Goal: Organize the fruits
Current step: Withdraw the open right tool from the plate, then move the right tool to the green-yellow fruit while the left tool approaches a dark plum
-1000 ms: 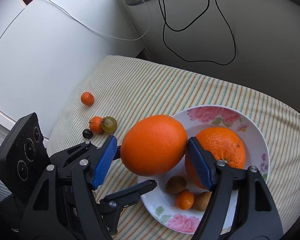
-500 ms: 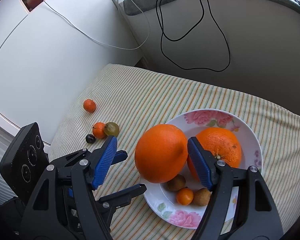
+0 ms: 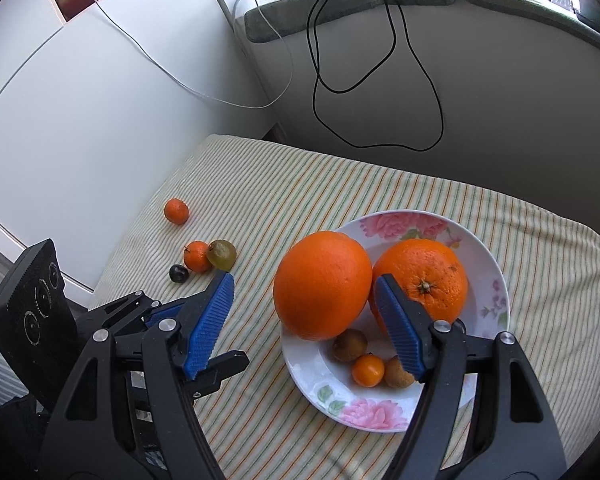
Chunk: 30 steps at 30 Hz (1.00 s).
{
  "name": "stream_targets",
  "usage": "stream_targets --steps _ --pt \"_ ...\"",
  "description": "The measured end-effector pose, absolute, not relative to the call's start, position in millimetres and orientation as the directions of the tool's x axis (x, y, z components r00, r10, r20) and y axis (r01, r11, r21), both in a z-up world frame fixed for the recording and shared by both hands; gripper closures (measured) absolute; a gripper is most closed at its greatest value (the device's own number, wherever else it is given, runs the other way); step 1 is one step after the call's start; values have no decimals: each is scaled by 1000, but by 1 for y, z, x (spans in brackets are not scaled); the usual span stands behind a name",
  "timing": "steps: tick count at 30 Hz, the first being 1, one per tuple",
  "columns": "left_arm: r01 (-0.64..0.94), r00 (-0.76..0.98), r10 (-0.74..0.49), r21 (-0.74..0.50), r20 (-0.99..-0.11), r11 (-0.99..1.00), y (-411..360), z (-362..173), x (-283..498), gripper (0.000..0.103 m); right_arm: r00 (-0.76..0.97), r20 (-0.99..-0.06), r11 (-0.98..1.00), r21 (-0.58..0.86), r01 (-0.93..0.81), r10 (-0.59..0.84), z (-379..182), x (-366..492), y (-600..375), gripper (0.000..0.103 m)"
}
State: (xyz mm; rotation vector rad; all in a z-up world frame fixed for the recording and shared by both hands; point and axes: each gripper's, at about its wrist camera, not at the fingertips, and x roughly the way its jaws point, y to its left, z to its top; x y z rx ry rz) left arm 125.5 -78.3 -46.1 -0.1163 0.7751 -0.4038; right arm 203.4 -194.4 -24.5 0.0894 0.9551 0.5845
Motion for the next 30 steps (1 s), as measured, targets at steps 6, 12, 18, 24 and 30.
stream_targets --steps 6,12,18,24,30 --pt "296 656 -364 -219 -661 930 -70 -45 116 47 474 -732 856 300 -421 489 -19 192 -195 27" --pt "259 673 -325 -199 -665 945 -49 -45 106 47 528 -717 872 237 -428 454 -16 175 -186 27" --pt "230 671 -284 -172 -685 958 -15 -51 94 47 582 -679 855 135 -501 448 -13 149 -161 27" --pt "145 687 -221 -167 -692 975 29 -60 85 47 601 -665 818 27 -574 444 -18 128 -121 27" --pt "86 694 -190 -181 -695 980 60 -67 86 47 564 -692 794 24 -607 451 -36 129 -86 27"
